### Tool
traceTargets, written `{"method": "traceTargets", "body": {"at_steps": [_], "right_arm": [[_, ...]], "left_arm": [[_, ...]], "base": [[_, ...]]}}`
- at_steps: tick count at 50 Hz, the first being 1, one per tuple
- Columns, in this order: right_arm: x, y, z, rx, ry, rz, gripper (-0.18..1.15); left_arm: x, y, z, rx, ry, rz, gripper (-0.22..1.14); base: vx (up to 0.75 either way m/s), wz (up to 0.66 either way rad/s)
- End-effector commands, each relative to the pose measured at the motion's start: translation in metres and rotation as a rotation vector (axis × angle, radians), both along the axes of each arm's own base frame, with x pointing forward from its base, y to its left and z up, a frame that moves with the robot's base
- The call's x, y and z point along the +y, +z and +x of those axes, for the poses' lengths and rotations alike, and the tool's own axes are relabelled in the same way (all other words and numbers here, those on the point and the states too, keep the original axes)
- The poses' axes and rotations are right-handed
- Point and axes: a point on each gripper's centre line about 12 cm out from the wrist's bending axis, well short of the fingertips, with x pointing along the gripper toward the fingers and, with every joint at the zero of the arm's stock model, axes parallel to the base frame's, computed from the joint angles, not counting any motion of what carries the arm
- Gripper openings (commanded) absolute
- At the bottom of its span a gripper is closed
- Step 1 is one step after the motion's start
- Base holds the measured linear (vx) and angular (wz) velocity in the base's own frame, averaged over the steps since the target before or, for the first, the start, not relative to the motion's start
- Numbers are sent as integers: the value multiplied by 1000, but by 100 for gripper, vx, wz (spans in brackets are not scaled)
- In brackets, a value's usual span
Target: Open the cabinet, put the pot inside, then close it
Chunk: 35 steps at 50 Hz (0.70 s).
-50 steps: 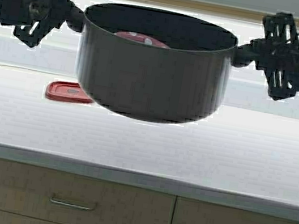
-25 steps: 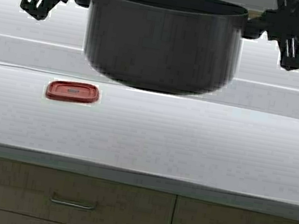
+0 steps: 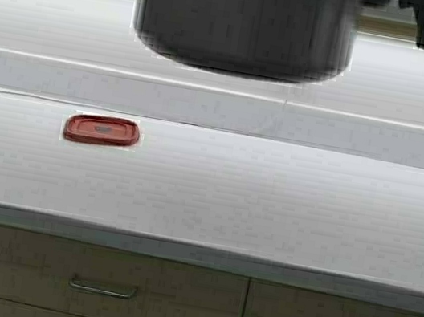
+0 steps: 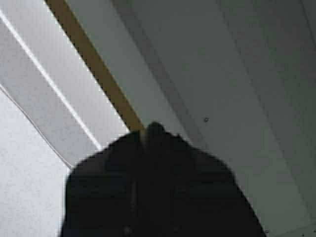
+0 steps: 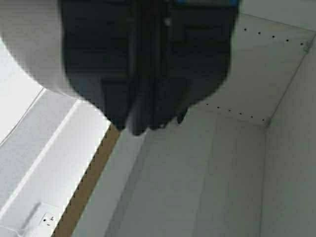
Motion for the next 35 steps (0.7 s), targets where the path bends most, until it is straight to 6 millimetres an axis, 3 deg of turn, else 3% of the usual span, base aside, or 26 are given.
{"method": "traceTargets", "body": {"at_steps": [1, 24, 35], "right_arm": [[37, 58, -9, -119, 116, 42, 7], [39, 110, -1, -134, 111, 83, 7], [40, 131, -2, -149, 114, 86, 7]], "left_arm": [[-57, 53, -21, -89, -162, -62, 2], [-71, 102, -11, -114, -211, -89, 2], [-76, 116, -9, -112, -237, -97, 2]], "base": [[1, 0], [3, -1], [7, -3]]}}
